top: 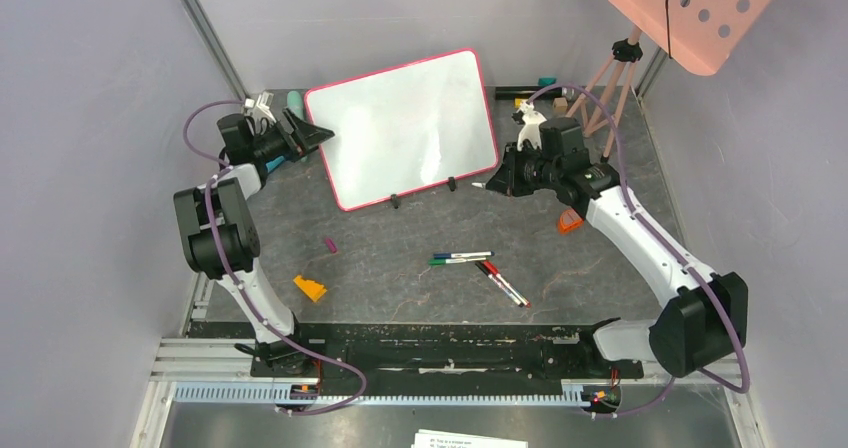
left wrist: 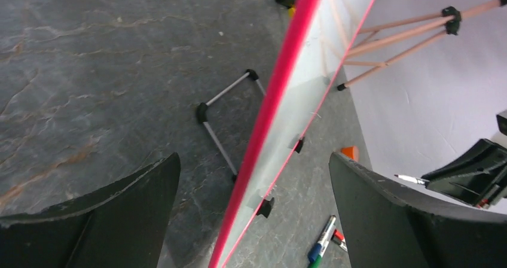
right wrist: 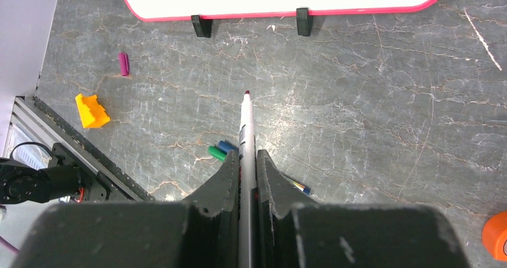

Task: Write a sentence on the whiteboard
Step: Move the whiteboard to the center of the board.

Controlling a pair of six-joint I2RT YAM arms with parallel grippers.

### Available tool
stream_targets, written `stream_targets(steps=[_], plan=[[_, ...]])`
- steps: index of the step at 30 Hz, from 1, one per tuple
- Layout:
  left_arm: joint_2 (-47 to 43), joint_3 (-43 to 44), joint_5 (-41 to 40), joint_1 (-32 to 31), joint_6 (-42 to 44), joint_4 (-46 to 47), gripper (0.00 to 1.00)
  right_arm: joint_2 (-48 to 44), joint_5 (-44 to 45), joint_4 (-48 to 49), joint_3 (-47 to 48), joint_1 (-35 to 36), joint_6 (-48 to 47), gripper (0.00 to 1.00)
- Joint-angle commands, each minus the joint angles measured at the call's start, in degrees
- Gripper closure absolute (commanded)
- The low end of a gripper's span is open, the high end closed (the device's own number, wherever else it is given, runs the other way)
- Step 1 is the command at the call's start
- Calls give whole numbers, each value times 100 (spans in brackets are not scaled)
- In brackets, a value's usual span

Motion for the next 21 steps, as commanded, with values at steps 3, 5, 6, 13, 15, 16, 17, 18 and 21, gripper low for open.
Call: stream_targets(steps=[3,5,6,13,15,16,17,18,21], plan=[[-76,146,-45,-43,745,-596,0,277,15,227,396,-10,57,100],[75,168,292,-58,581,-262,0,339,15,251,441,-9,74,100],[133,201,273,-61,528,-232,0,369,4,257,468,-14,92,100],[491,377,651,-174,131,536,1,551,-4,288,658,-10,150,100],[569,381,678,-188,-74,770,8,596,-11,288,696,-5,180,100],[605,381,705,-185,-168,877,13,608,-18,288,711,-9,181,100],[625,381,739,-197,-236,962,19,619,-16,286,716,-6,190,100],[651,375,762,-201,-300,1036,24,627,-12,288,720,-10,188,100],[691,329,779,-231,-400,1192,50,653,-29,288,724,-11,208,100]])
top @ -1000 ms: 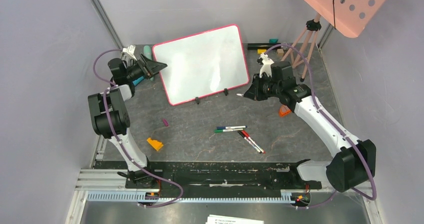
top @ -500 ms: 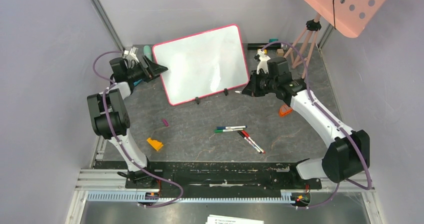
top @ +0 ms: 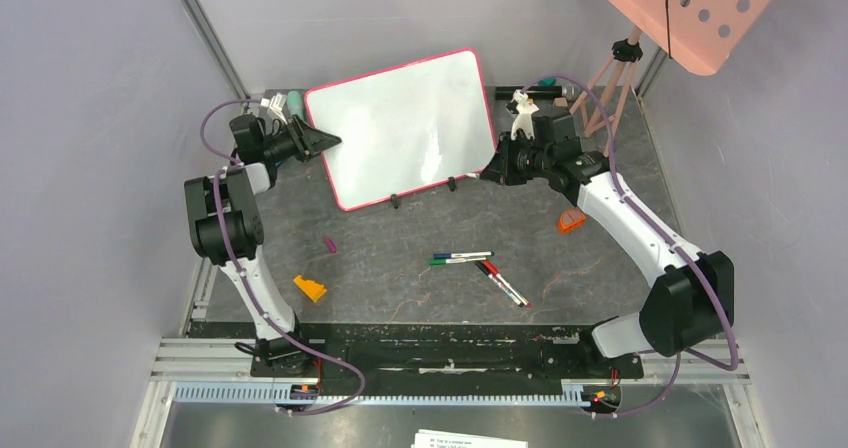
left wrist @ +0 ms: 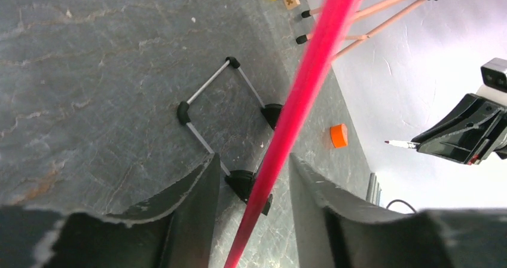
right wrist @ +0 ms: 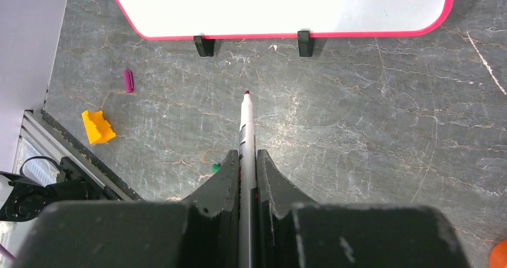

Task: Write a sentence on the whiteboard
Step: Move the whiteboard to the center of the board.

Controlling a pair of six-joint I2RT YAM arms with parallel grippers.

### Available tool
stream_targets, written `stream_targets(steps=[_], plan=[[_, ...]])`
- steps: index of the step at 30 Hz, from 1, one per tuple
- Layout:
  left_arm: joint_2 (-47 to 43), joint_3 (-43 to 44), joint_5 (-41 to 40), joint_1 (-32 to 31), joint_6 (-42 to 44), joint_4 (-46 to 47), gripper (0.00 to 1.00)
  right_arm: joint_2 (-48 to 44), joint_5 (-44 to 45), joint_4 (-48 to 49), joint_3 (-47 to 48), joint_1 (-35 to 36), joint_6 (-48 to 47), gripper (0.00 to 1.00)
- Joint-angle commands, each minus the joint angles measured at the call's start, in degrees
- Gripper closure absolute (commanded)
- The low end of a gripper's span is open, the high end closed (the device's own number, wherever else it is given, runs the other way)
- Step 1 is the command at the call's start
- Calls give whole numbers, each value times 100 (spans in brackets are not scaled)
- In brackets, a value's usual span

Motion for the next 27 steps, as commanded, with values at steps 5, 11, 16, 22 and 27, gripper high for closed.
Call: stream_targets(steps=[5,11,16,22,27], plan=[[256,198,472,-122,-615,973,97,23,-29,132,264,-10,87,100],[624,120,1005,-168,-1811,2604,98,-19,-17,53,269,-10,30,100],[937,-102,1427,-360,-3473,4746,98,-39,-16,27,277,-10,-28,100],[950,-704,1730,-608,-4374,6163,98,-26,-105,28,317,-9,-72,100],[635,-1222,1896,-609,-4149,6164,98,-112,-130,18,252,-10,-123,100]])
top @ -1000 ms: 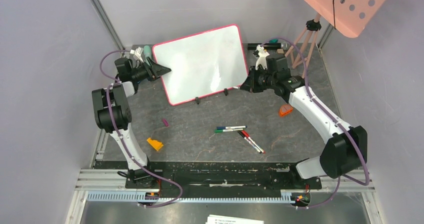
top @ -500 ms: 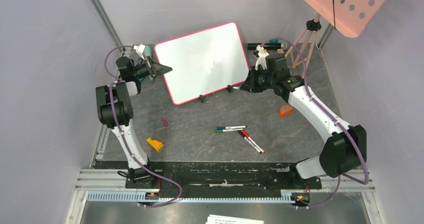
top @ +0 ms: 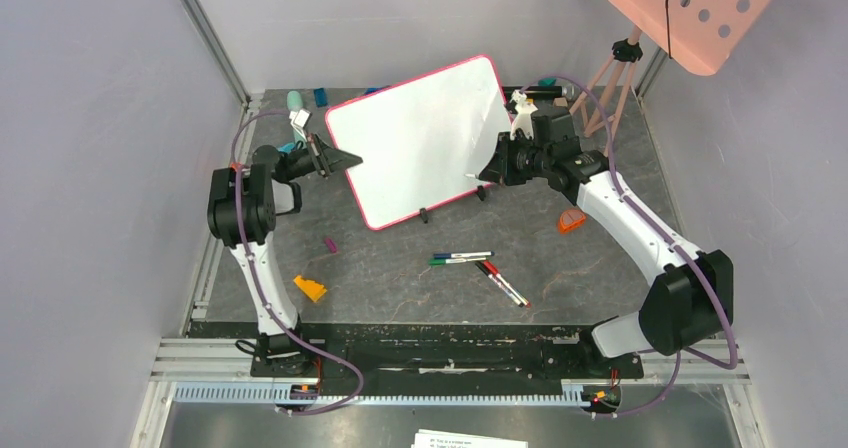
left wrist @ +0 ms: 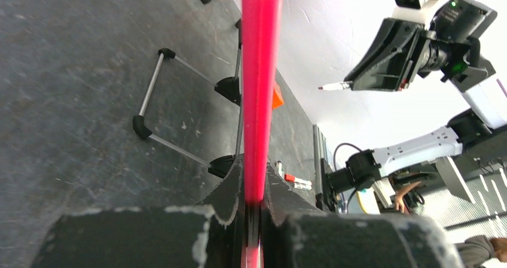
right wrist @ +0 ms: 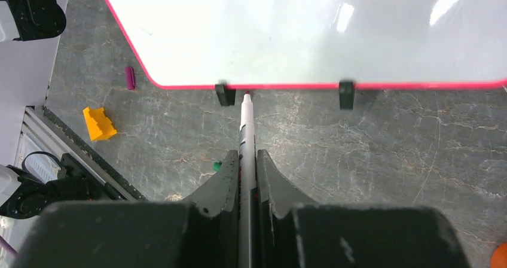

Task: Write a sentence on the whiteboard
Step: Move the whiteboard to the center of the board.

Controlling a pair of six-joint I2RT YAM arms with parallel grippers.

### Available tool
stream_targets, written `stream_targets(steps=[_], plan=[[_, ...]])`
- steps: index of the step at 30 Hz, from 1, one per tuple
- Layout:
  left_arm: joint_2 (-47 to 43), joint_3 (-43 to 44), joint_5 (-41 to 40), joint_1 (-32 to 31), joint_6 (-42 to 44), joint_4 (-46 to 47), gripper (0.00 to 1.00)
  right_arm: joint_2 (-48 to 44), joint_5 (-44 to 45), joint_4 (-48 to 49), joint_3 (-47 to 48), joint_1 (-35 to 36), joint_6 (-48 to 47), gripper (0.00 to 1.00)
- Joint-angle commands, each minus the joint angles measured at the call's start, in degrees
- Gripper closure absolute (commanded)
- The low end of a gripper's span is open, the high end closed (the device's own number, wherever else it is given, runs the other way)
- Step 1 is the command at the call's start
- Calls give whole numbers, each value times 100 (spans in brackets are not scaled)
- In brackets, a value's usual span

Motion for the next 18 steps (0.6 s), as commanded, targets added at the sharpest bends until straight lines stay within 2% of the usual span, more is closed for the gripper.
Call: stream_targets(steps=[1,6,18], plan=[[-439,-473,822,-91,-488,481,98,-168,-77,54,196,-10,-135,100],[-787,-933,973,-82,-175,481,98,-281,-118,53,93,-11,-169,100],[-1095,-1149,860,-82,-4,481,98,-631,-124,50,-130,-9,-211,100]])
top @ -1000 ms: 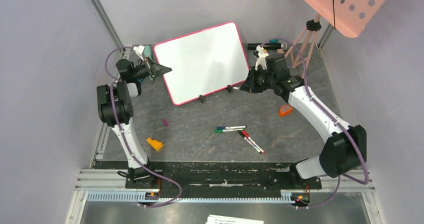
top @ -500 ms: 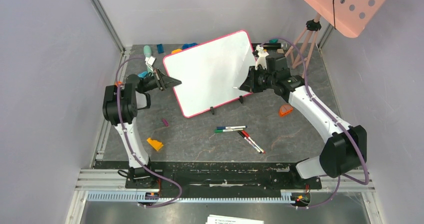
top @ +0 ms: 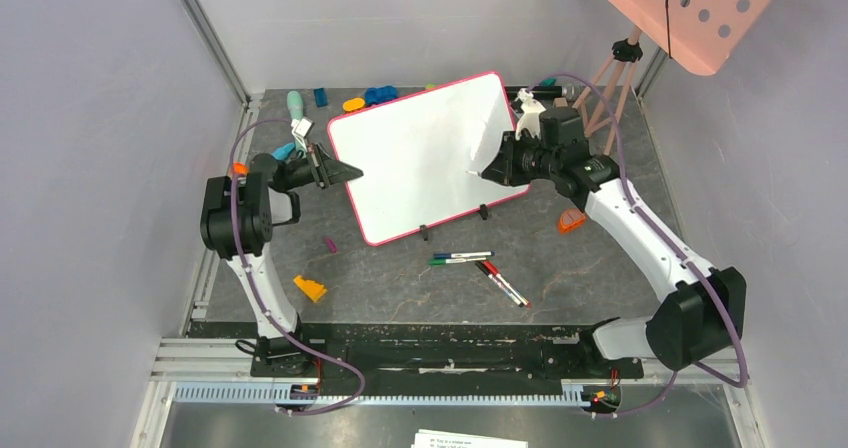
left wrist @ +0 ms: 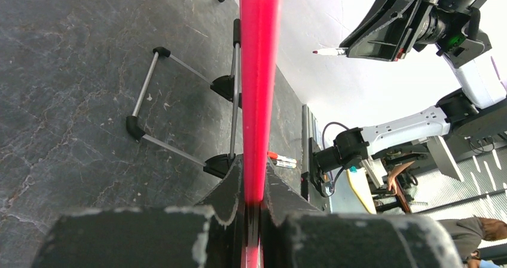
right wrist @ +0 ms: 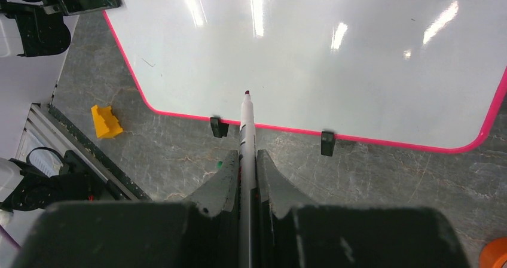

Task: Write a sentence on the whiteboard
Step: Move the whiteboard to the center of the board.

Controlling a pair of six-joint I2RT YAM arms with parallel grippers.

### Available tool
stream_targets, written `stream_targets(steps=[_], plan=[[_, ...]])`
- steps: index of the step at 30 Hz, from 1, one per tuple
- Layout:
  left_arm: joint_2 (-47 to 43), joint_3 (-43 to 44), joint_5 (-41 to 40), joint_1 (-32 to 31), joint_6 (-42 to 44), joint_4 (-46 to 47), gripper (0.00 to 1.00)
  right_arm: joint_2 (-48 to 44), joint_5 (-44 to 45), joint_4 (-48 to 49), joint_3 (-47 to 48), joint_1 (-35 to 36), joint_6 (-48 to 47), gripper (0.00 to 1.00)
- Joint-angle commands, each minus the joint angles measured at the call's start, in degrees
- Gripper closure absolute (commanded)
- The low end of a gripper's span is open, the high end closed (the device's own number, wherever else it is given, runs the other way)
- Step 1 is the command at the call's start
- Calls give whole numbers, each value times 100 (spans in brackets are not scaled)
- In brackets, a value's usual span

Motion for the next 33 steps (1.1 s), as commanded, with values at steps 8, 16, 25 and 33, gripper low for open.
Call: stream_targets(steps=[8,16,25,33], plan=[[-499,-480,420,-12,200,354,98,-368,-83,132,-113,-4,-10,100],[-556,-620,241,-2,396,305,98,-492,-78,253,-235,-8,100,100],[-2398,336,-2436,-525,7894,-9517,98,-502,-97,309,-190,-3,146,100],[-2174,365,-1644,-508,8169,-9824,96,-559,-101,333,-206,-7,103,100]])
